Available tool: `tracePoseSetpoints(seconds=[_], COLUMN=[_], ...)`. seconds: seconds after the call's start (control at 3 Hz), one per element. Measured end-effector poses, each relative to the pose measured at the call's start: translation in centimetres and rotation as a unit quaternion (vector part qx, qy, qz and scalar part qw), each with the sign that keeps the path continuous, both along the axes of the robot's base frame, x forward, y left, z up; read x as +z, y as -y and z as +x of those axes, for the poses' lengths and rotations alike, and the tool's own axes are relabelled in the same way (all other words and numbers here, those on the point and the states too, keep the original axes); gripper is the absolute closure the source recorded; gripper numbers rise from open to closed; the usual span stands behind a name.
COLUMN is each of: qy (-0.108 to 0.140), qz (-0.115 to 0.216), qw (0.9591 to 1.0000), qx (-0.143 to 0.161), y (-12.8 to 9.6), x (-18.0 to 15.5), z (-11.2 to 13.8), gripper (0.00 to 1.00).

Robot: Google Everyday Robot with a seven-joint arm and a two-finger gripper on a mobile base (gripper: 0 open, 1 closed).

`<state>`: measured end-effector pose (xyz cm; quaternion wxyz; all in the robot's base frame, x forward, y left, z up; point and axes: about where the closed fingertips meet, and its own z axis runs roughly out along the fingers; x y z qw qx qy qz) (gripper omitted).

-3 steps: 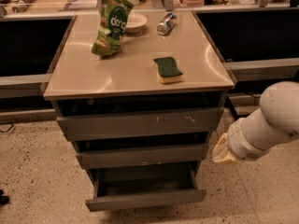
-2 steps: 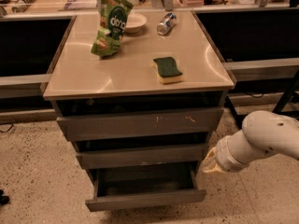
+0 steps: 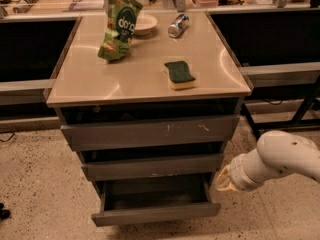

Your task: Close bottom drawer

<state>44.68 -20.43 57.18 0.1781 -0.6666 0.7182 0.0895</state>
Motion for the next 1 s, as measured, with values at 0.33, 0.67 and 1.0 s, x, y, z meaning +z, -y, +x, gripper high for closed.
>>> tracePoseSetpoints(seconds=[0.33,0.67,1.0], qy=[0.002,-0.006,-0.043], qz=[0.015,0.027,0.034], qw=[0.9998,0.9995,0.9985], qx=[0.013,0.013,0.000], y=[-0.4,-1.1,-1.5], x=[-8.3,-16.6,-24.6], z=[0.8,2.5,3.5], gripper=[1.00,1.00,1.00])
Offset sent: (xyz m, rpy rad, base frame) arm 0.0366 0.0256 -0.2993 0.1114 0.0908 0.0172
